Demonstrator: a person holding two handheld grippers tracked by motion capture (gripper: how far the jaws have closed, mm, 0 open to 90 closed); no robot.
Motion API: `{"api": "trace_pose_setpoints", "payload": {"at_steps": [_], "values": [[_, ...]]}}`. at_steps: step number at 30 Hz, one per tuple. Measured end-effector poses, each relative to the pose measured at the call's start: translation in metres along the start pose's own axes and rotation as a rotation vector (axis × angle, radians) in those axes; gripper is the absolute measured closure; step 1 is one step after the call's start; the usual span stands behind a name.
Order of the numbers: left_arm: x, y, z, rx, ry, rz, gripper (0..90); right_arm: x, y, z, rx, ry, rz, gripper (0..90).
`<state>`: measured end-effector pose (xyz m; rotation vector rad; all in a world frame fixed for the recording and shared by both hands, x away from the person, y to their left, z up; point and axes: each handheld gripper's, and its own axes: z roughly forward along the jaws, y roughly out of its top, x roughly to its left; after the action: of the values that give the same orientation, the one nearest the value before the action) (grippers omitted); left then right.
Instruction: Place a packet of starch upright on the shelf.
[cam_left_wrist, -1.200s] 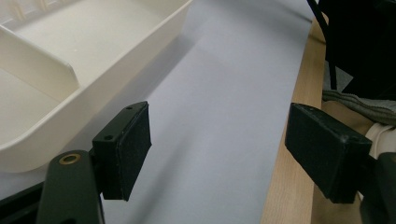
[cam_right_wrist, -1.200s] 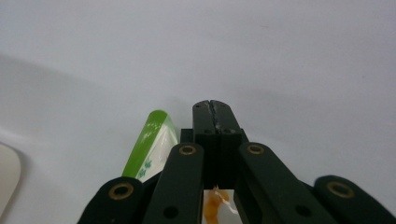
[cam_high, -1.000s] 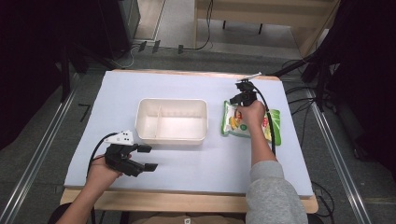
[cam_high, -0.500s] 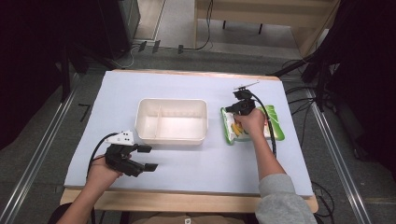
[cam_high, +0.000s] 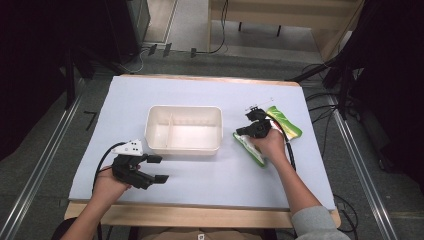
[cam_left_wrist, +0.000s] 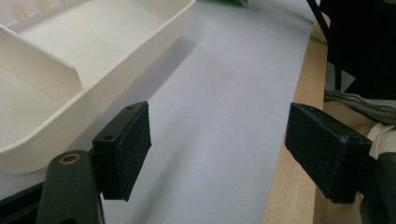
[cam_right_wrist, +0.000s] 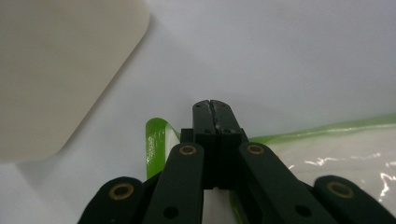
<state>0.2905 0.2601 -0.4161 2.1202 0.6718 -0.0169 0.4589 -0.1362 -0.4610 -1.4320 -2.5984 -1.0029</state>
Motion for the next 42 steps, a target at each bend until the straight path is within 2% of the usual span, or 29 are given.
{"api": "trace_pose_setpoints", "payload": {"at_steps": [9, 17, 24, 25, 27, 28, 29, 33, 38, 42], "values": [[-0.001, 0.0, 0.0, -0.004, -0.004, 0.001, 23.3, 0.017, -0.035, -0.015, 0.005, 0.049, -0.067, 90.0], [-0.001, 0.0, 0.0, -0.002, -0.004, 0.004, 23.3, 0.019, -0.064, -0.034, 0.008, 0.09, -0.076, 90.0], [-0.002, 0.001, 0.0, -0.005, -0.008, 0.007, 23.3, 0.02, -0.073, -0.043, 0.008, 0.1, -0.076, 90.0], [-0.002, 0.001, 0.0, -0.005, -0.01, 0.008, 23.4, 0.021, -0.072, -0.046, 0.003, 0.09, -0.076, 85.7], [-0.002, 0.001, 0.0, -0.006, -0.008, 0.009, 23.3, 0.019, -0.069, -0.057, -0.029, 0.049, -0.083, 85.4], [-0.002, 0.001, 0.0, -0.004, -0.008, 0.012, 23.3, 0.018, -0.068, -0.061, -0.043, 0.047, -0.077, 84.1], [-0.002, 0.001, 0.0, -0.004, -0.008, 0.012, 23.4, 0.014, -0.068, -0.067, -0.074, 0.026, -0.064, 82.9], [-0.001, 0.001, 0.0, -0.004, -0.008, 0.013, 23.3, -0.005, -0.067, -0.083, -0.128, -0.047, 0.005, 78.2], [-0.002, 0.002, 0.001, 0.005, -0.009, 0.016, 23.4, -0.029, -0.069, -0.087, -0.142, -0.129, 0.073, 69.4], [-0.002, 0.001, 0.002, 0.003, -0.01, 0.015, 23.3, -0.043, -0.065, -0.088, -0.154, -0.181, 0.109, 63.1]]}}
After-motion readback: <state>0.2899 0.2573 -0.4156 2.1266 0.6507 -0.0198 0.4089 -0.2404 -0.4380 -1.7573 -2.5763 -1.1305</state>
